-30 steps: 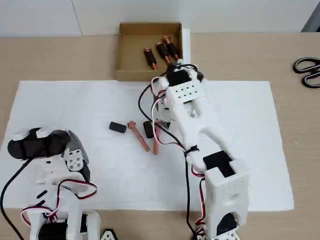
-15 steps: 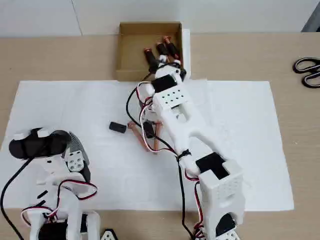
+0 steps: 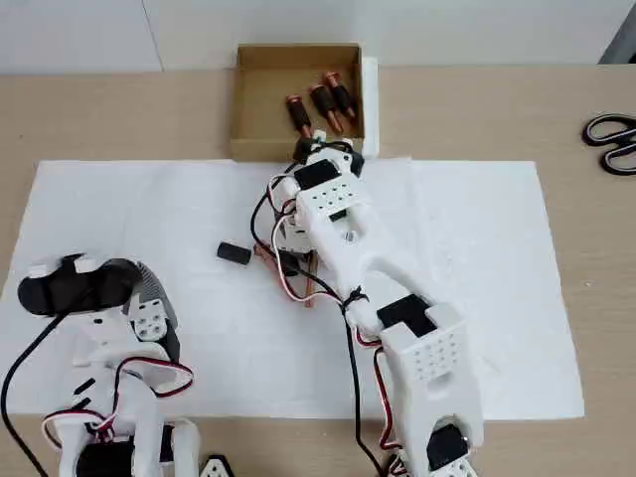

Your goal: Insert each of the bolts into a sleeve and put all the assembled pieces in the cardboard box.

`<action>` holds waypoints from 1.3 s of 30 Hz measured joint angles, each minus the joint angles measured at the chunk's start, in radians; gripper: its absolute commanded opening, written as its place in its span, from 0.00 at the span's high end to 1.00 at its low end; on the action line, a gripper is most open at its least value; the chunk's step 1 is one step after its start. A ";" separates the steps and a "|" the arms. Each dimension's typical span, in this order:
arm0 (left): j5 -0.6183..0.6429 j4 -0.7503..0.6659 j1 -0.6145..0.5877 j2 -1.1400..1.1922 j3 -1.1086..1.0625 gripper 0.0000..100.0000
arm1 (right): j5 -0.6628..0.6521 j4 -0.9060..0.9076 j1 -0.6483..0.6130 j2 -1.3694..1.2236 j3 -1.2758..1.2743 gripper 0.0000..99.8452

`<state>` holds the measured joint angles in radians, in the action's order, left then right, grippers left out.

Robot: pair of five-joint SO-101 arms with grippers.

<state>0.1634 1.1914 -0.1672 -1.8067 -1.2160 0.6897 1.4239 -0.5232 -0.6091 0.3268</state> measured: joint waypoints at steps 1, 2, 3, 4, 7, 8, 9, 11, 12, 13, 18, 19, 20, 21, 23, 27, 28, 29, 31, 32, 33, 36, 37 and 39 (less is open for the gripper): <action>0.000 0.000 0.000 0.000 0.000 0.99 | 0.000 0.000 0.000 -0.002 0.000 0.90; 0.000 0.000 0.000 0.000 0.000 0.99 | 0.000 0.003 0.000 -0.002 0.000 0.95; 0.000 0.000 0.000 0.000 0.000 0.99 | 0.000 0.005 0.002 -0.002 0.000 1.00; 0.000 0.000 0.000 0.000 0.000 0.99 | 0.000 0.005 0.005 -0.002 -0.006 0.99; 0.000 0.000 0.000 0.000 0.000 0.99 | 0.000 0.008 0.009 -0.002 -0.012 0.99; 0.000 0.000 0.000 0.000 0.000 0.99 | 0.000 0.008 0.009 -0.002 -0.014 1.00; 0.000 0.000 0.000 0.000 0.000 0.99 | 0.000 0.015 0.009 -0.002 -0.014 1.00; 0.000 0.000 0.000 0.000 0.000 0.99 | 0.000 0.029 0.009 -0.003 -0.008 1.00; 0.000 0.000 0.000 0.000 0.000 0.99 | 0.000 0.032 0.009 -0.003 -0.006 1.00; 0.000 0.000 0.000 0.000 0.000 0.99 | 0.000 0.037 0.014 -0.003 -0.002 1.00; 0.000 0.000 0.000 0.000 0.023 0.99 | 0.000 0.057 0.031 -0.003 0.000 1.00; 0.000 0.000 0.000 0.000 0.028 0.99 | 0.002 0.063 0.038 0.002 0.000 1.00; 0.000 0.000 0.000 0.000 0.028 0.99 | 0.002 0.066 0.046 0.006 0.000 1.00; 0.000 0.000 0.000 0.000 0.028 0.99 | -0.002 0.066 0.060 0.011 -0.002 1.00; 0.000 0.000 0.000 0.000 0.028 0.99 | -0.034 0.068 0.089 0.020 -0.009 1.00; 0.000 0.000 0.000 0.000 0.028 0.99 | -0.141 0.077 0.123 0.040 -0.012 1.00; 0.000 0.000 0.000 0.000 0.028 0.99 | -0.170 0.081 0.130 0.048 -0.012 1.00; 0.000 0.000 0.000 0.000 0.028 0.99 | -0.184 0.086 0.144 0.051 -0.014 1.00; 0.000 0.000 0.000 0.000 0.028 0.99 | -0.203 0.087 0.150 0.058 -0.015 1.00; 0.000 0.000 0.000 0.000 0.028 0.99 | -0.209 0.087 0.146 0.060 -0.015 1.00; 0.000 0.000 0.000 0.000 0.028 0.99 | -0.215 0.086 0.141 0.060 -0.015 1.00; 0.000 0.000 0.000 0.000 0.028 0.99 | -0.216 0.087 0.130 0.066 -0.015 1.00; 0.000 0.000 0.000 0.000 0.028 0.99 | -0.215 0.089 0.118 0.066 -0.015 1.00; 0.000 0.000 0.000 0.000 0.028 0.99 | -0.216 0.107 0.081 0.066 -0.005 1.00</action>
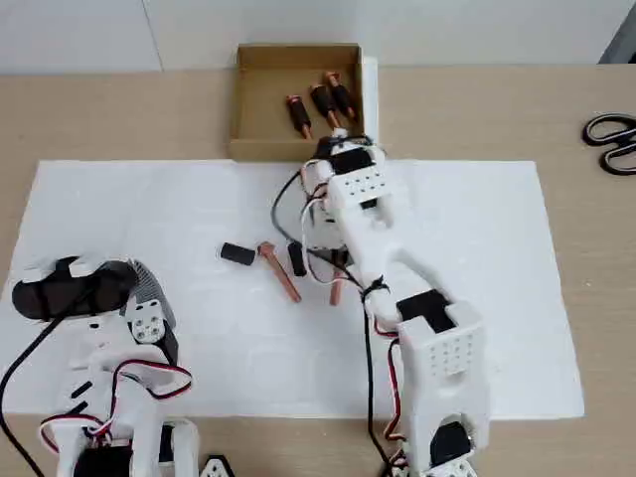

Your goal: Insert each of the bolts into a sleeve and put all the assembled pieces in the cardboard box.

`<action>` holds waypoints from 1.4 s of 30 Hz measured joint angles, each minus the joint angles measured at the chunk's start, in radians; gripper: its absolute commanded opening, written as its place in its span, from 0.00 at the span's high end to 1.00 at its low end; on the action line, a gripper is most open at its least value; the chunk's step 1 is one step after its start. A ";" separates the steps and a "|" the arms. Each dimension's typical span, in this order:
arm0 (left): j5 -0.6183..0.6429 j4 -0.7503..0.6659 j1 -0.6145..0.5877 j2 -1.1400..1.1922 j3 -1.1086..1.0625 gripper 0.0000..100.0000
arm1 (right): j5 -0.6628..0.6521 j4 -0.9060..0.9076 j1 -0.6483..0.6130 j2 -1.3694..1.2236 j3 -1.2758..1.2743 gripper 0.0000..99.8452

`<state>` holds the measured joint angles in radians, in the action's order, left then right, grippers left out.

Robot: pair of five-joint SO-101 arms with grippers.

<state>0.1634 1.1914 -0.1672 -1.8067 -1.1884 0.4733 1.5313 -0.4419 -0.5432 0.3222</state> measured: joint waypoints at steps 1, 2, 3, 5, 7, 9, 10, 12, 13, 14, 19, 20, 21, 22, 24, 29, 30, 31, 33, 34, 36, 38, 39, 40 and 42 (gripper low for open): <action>0.000 0.000 0.000 0.000 0.000 0.99 | 0.000 0.012 -0.018 0.000 0.018 1.00; 0.000 0.000 0.000 0.000 0.000 0.99 | 0.000 0.025 -0.037 0.000 0.043 1.00; 0.000 0.000 0.000 0.000 0.000 0.99 | 0.000 0.041 -0.052 0.000 0.075 1.00; 0.000 0.000 0.000 0.000 0.000 0.99 | 0.000 0.074 -0.086 0.000 0.150 1.00; 0.000 0.000 0.000 0.000 0.000 0.99 | 0.000 0.101 -0.109 0.000 0.222 1.00; 0.000 0.000 0.000 0.000 0.000 0.99 | 0.000 0.112 -0.124 0.002 0.276 1.00; 0.000 0.000 0.000 0.000 0.000 0.99 | 0.000 0.115 -0.133 0.003 0.293 1.00; 0.000 0.000 0.000 0.000 0.000 0.99 | 0.000 0.117 -0.160 0.003 0.308 1.00; 0.000 0.000 0.000 0.000 0.000 0.99 | 0.000 0.117 -0.176 0.003 0.311 1.00; 0.000 0.000 0.000 0.000 0.000 0.99 | 0.000 0.117 -0.196 0.003 0.311 1.00; 0.000 0.000 0.000 0.000 0.000 0.99 | -0.117 0.057 -0.284 -0.002 0.311 1.00; 0.000 0.000 0.000 0.000 0.000 0.99 | -0.147 0.043 -0.301 -0.006 0.311 1.00; 0.000 0.000 0.000 0.000 0.000 0.99 | -0.164 0.031 -0.321 -0.012 0.311 1.00; 0.000 0.000 0.000 0.000 0.000 0.99 | -0.175 0.020 -0.336 -0.018 0.311 1.00; 0.000 0.000 0.000 0.000 0.000 0.99 | -0.189 0.006 -0.356 -0.031 0.311 1.00; 0.000 0.014 -0.012 0.000 0.000 0.99 | -0.196 0.006 -0.384 -0.089 0.311 1.00; 0.000 0.028 -0.026 0.000 0.005 0.99 | -0.196 0.006 -0.390 -0.101 0.311 1.00; -0.002 0.048 -0.049 0.000 0.014 0.99 | -0.196 0.006 -0.394 -0.117 0.311 1.00; 0.000 0.080 -0.107 0.000 0.028 0.99 | -0.196 0.006 -0.399 -0.138 0.311 0.99; 0.000 0.091 -0.144 0.000 0.029 0.99 | -0.196 0.006 -0.399 -0.146 0.311 0.99; 0.000 0.094 -0.222 0.000 0.029 0.99 | -0.196 0.006 -0.399 -0.152 0.311 0.99; 0.000 0.097 -0.304 0.000 0.029 0.99 | -0.196 0.006 -0.397 -0.152 0.311 0.99; 0.000 0.097 -0.339 0.000 0.029 0.99 | -0.198 0.006 -0.399 -0.152 0.311 0.99; 0.000 0.097 -0.374 0.000 0.029 0.99 | -0.207 0.006 -0.399 -0.152 0.311 0.99; 0.000 0.097 -0.439 0.000 0.029 0.99 | -0.247 0.006 -0.399 -0.152 0.311 0.99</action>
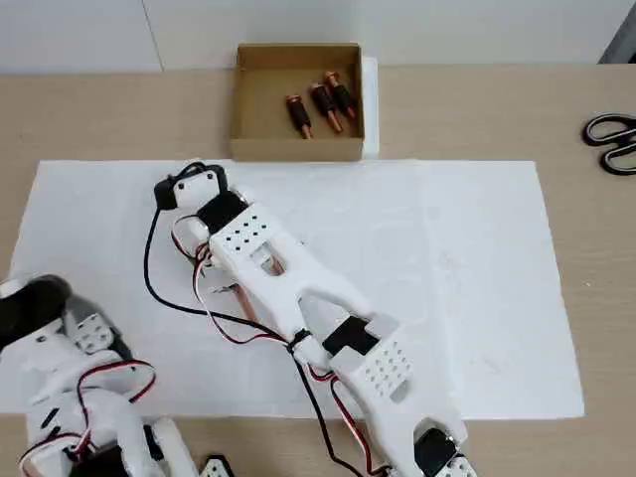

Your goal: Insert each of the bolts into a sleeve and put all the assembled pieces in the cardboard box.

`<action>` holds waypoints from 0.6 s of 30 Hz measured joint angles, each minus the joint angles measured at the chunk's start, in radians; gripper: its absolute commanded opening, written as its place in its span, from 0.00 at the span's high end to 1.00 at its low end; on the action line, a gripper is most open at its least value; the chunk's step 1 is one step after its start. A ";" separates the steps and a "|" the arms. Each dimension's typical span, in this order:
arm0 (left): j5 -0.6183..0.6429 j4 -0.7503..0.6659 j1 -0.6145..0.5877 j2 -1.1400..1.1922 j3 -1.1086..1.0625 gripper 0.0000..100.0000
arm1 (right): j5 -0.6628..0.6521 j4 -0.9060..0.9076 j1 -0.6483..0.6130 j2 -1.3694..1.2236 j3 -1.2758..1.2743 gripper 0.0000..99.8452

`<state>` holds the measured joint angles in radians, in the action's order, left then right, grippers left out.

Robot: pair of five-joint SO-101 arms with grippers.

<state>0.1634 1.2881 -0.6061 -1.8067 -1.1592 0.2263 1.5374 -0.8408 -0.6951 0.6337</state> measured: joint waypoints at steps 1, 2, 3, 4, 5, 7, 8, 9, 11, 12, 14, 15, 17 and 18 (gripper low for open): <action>0.000 0.000 -0.025 0.000 0.000 0.99 | -0.021 0.000 0.000 0.000 0.000 0.99; 0.000 0.000 -0.044 0.000 0.000 0.99 | -0.037 0.000 0.000 0.000 0.000 0.99; 0.000 0.000 -0.060 0.000 0.000 0.99 | -0.052 0.000 0.000 0.000 0.000 0.99; 0.000 0.000 -0.075 0.000 0.000 0.99 | -0.063 0.000 0.000 0.000 0.000 0.98; 0.000 0.000 -0.086 0.000 0.000 0.99 | -0.072 0.000 0.000 0.000 0.000 0.96; 0.000 0.000 -0.091 0.000 0.000 0.99 | -0.084 0.000 0.000 0.000 0.000 0.90; 0.000 0.000 -0.094 0.000 0.000 0.99 | -0.089 0.000 0.000 -0.002 0.000 0.88; 0.000 0.000 -0.095 0.000 0.000 0.99 | -0.089 0.000 0.000 -0.002 0.000 0.86; 0.000 0.000 -0.095 0.000 0.000 0.99 | -0.089 0.000 0.000 -0.003 0.002 0.86; 0.000 0.000 -0.095 0.000 0.000 0.99 | -0.089 0.000 0.000 -0.003 0.002 0.86; 0.000 0.000 -0.095 0.000 0.000 0.99 | -0.089 0.000 0.000 -0.003 0.003 0.86; 0.000 0.000 -0.095 0.000 0.000 0.99 | -0.089 0.000 0.000 -0.003 0.003 0.86; 0.000 0.000 -0.095 0.000 0.000 0.99 | -0.089 0.000 0.000 -0.003 0.012 0.86; 0.000 0.000 -0.095 0.000 0.000 0.99 | -0.089 0.000 0.000 -0.003 0.028 0.86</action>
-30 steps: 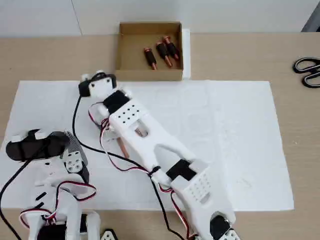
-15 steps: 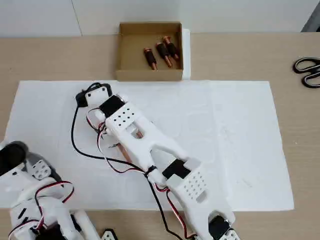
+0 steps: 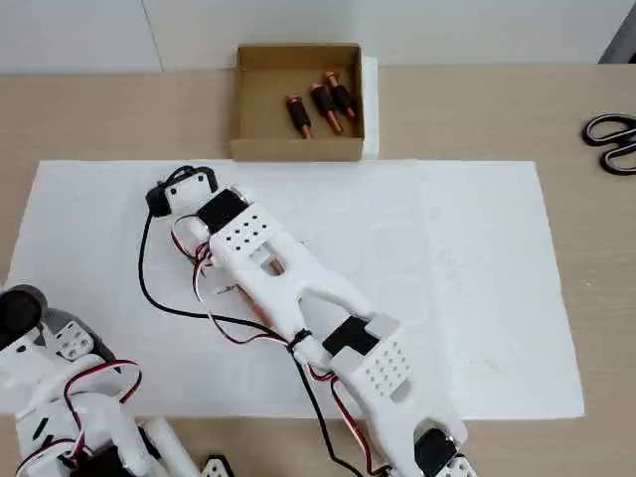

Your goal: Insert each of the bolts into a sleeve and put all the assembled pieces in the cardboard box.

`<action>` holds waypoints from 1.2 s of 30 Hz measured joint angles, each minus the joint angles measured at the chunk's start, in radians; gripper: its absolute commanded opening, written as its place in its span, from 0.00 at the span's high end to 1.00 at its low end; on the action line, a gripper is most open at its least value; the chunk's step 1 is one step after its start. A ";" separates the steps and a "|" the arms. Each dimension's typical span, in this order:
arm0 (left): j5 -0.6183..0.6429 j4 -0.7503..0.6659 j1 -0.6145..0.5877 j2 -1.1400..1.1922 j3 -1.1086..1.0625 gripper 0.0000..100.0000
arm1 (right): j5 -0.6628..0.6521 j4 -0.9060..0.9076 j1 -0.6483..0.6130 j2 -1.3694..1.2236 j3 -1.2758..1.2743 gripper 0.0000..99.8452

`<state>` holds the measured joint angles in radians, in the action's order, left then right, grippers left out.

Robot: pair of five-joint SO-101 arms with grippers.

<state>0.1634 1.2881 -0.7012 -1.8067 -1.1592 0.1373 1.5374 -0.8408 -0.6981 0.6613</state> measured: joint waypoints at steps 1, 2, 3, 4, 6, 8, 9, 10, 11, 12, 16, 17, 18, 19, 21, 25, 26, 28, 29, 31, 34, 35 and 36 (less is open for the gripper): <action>0.000 0.000 0.000 0.000 0.000 0.99 | 0.000 0.003 0.000 0.000 0.018 0.86; 0.000 0.002 0.000 0.000 0.000 0.99 | 0.000 0.011 0.000 0.000 0.044 0.86; 0.000 0.005 0.000 0.000 0.000 0.99 | 0.000 0.023 0.000 0.000 0.075 0.86; 0.000 0.005 0.000 0.000 0.000 0.99 | 0.000 0.038 0.000 0.000 0.110 0.86; 0.000 0.005 0.000 0.000 0.000 0.99 | 0.000 0.066 0.005 0.000 0.183 0.86; 0.000 0.005 0.000 0.000 0.000 0.99 | 0.000 0.081 0.020 0.000 0.239 0.86; 0.000 0.005 0.000 0.000 0.000 0.99 | 0.000 0.086 0.029 0.000 0.259 0.86; 0.000 0.005 0.000 0.000 0.000 0.99 | 0.000 0.087 0.041 0.000 0.272 0.86; 0.000 0.005 0.000 0.000 0.000 0.99 | 0.000 0.087 0.051 0.000 0.276 0.86; 0.000 0.005 0.000 0.000 0.000 0.99 | 0.000 0.087 0.055 0.000 0.279 0.86; 0.000 0.005 0.000 0.000 0.000 0.99 | -0.021 0.080 0.058 -0.038 0.288 0.86; 0.000 0.005 0.000 0.000 0.000 0.99 | -0.040 0.068 0.058 -0.057 0.288 0.86; 0.000 0.005 0.000 0.000 0.000 0.99 | -0.057 0.058 0.058 -0.077 0.288 0.86; 0.000 0.005 0.000 0.000 0.000 0.99 | -0.074 0.048 0.058 -0.094 0.288 0.86; 0.000 0.005 0.000 0.000 0.000 0.99 | -0.095 0.029 0.058 -0.123 0.288 0.86; 0.000 0.005 -0.002 0.000 0.000 0.99 | -0.107 0.011 0.058 -0.153 0.288 0.86; 0.000 0.005 -0.002 0.000 0.000 0.99 | -0.109 0.009 0.058 -0.160 0.288 0.86; 0.000 0.005 -0.002 0.000 0.000 0.99 | -0.110 -0.002 0.058 -0.173 0.288 0.86; 0.000 0.005 0.000 0.000 0.000 0.99 | -0.114 -0.008 0.061 -0.181 0.288 0.86; 0.000 0.005 0.000 0.000 0.000 0.99 | -0.126 -0.009 0.071 -0.196 0.288 0.86; 0.000 0.005 0.000 0.000 0.000 0.99 | -0.127 -0.011 0.092 -0.212 0.296 0.86; 0.000 0.005 0.000 0.000 0.000 0.99 | -0.127 -0.012 0.098 -0.213 0.301 0.86; 0.000 0.005 0.000 0.000 0.000 0.99 | -0.127 -0.012 0.104 -0.216 0.304 0.86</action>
<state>0.1634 1.2927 -0.7012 -1.8067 -1.1592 0.0100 1.5251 -0.7365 -0.9145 0.9651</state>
